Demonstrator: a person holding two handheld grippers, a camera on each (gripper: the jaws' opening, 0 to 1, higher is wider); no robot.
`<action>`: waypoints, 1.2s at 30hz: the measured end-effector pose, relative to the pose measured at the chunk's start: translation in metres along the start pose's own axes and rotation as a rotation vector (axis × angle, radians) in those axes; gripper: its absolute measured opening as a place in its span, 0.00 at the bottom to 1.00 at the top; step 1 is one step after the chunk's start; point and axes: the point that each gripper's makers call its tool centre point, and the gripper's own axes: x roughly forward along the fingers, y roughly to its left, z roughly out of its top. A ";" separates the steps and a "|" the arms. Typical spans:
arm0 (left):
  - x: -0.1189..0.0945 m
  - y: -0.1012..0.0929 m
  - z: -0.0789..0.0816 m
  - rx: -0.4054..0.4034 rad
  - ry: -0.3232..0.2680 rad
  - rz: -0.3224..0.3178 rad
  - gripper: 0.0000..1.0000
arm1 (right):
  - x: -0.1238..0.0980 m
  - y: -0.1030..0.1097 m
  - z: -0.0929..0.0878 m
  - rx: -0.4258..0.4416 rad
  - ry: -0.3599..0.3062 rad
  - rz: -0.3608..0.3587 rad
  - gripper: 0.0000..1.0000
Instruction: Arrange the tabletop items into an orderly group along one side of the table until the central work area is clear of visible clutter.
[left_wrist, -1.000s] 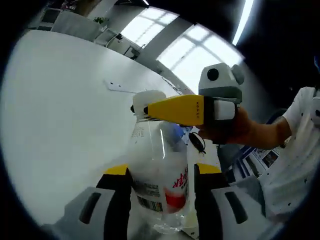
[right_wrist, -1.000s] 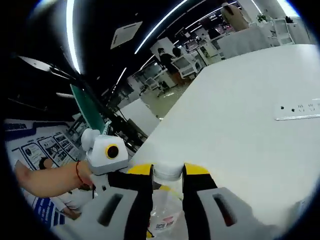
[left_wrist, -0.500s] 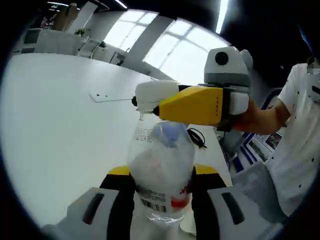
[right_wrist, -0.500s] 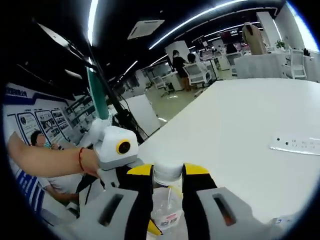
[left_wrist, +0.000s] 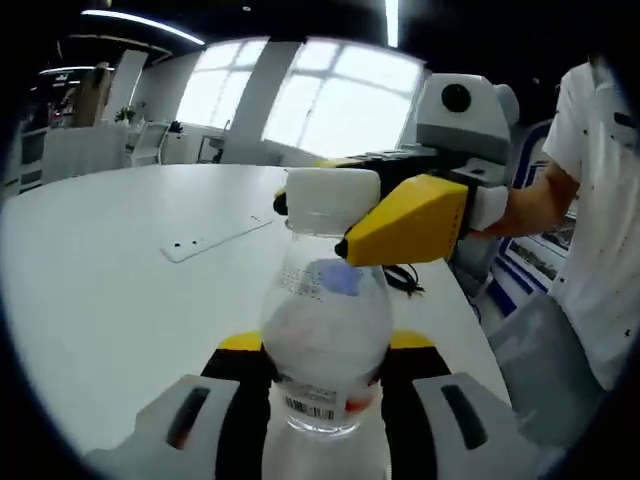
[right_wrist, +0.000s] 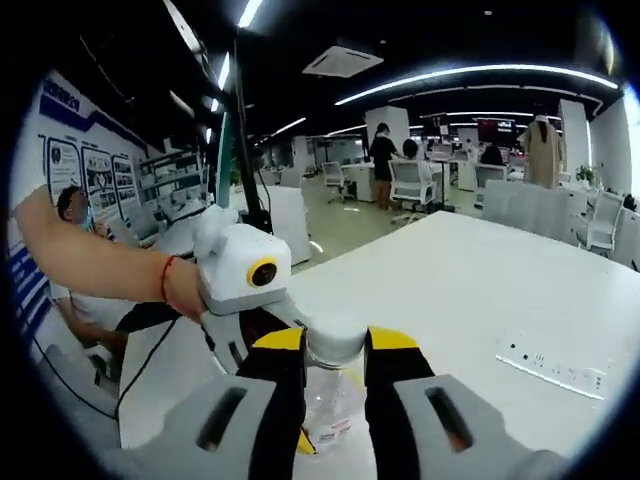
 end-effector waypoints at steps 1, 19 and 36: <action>0.002 0.002 0.001 0.015 0.007 0.004 0.42 | -0.003 -0.001 0.000 -0.017 -0.001 -0.006 0.20; 0.030 -0.003 0.017 0.148 -0.007 -0.005 0.41 | -0.033 -0.018 -0.002 -0.153 0.013 -0.068 0.20; 0.031 0.000 0.009 0.176 0.015 -0.002 0.42 | -0.029 -0.015 -0.011 -0.240 0.049 -0.075 0.20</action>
